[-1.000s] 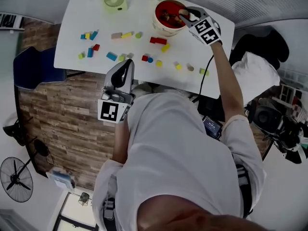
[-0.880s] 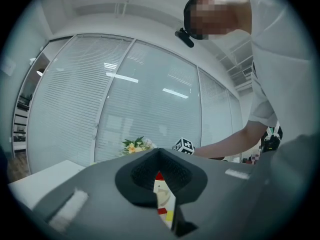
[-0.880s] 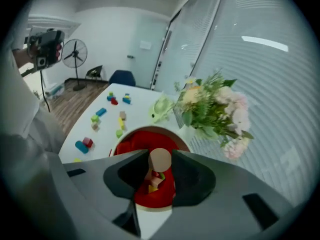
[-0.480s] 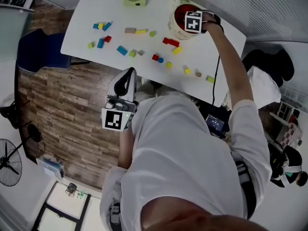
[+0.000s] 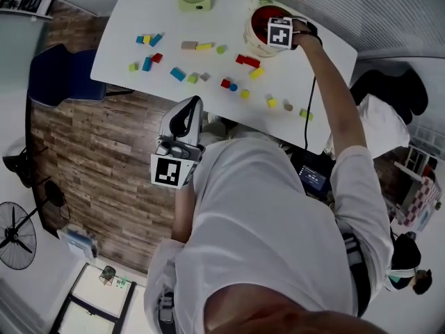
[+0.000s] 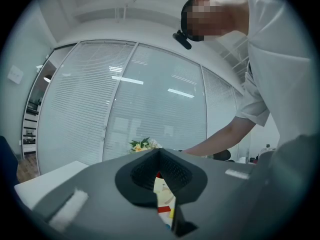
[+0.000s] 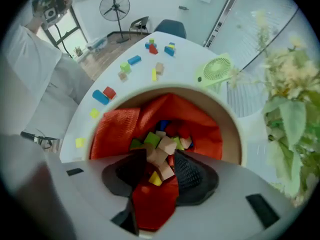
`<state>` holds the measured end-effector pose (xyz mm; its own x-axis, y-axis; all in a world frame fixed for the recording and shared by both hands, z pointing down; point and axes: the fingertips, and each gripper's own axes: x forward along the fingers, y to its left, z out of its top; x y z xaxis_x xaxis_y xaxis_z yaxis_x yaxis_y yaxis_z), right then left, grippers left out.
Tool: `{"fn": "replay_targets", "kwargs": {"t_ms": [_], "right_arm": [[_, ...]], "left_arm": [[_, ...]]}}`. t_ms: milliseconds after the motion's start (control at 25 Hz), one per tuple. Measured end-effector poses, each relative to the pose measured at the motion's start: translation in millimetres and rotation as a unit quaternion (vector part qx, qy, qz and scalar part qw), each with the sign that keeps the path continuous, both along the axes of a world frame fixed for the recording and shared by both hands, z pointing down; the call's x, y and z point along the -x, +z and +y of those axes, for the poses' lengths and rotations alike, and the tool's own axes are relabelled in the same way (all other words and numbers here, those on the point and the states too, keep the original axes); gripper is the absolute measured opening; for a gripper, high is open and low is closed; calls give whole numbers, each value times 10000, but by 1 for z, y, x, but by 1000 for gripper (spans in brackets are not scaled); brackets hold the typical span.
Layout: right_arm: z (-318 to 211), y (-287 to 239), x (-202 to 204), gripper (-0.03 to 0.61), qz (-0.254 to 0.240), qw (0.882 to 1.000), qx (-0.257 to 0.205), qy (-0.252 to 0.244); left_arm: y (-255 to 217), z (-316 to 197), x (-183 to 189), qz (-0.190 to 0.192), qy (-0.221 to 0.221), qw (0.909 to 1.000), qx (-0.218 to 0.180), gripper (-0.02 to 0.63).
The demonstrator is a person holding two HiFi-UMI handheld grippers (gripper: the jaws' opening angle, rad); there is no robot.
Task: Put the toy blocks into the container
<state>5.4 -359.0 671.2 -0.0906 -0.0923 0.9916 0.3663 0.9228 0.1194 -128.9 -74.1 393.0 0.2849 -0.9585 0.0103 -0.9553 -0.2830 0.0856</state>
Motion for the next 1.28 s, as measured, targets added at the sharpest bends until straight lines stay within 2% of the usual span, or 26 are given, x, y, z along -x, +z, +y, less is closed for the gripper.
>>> {"fn": "replay_targets", "kwargs": {"t_ms": [160, 280, 400, 560, 720, 880, 960, 1040, 1160, 1280], "right_arm": [[-3, -39, 8, 107, -1040, 9929, -250, 520], [-3, -79, 9, 14, -2043, 9713, -427, 1138], [6, -115, 5, 3, -3136, 9308, -406, 1835], [31, -157, -14, 3, -4338, 8629, -461, 2552], [64, -190, -37, 3, -5157, 7983, -699, 3029], [102, -226, -52, 3, -5934, 7213, -889, 3460], [125, -240, -55, 3, -6202, 6898, -986, 3604], [147, -250, -57, 3, -6309, 6737, -1123, 3681], [175, -262, -56, 3, -6368, 6631, -1249, 3731], [203, -269, -55, 3, -6484, 6461, -1205, 3843]], "left_arm": [[-1, -12, -2, -53, 221, 9997, -33, -5], [-3, -23, 0, -100, 384, 9992, -93, -5], [-4, -37, 3, -183, 561, 9981, -171, -5], [-11, -56, 1, -349, 869, 9950, -342, -5], [-15, -69, -7, -383, 1251, 9904, -451, -5], [-13, -80, -13, -485, 1528, 9857, -526, -5], [-12, -82, -18, -495, 1663, 9832, -560, -5], [-9, -83, -24, -421, 1821, 9807, -578, -5], [-7, -82, -32, -225, 1964, 9785, -585, -5], [-2, -75, -37, -121, 1956, 9794, -493, -5]]}}
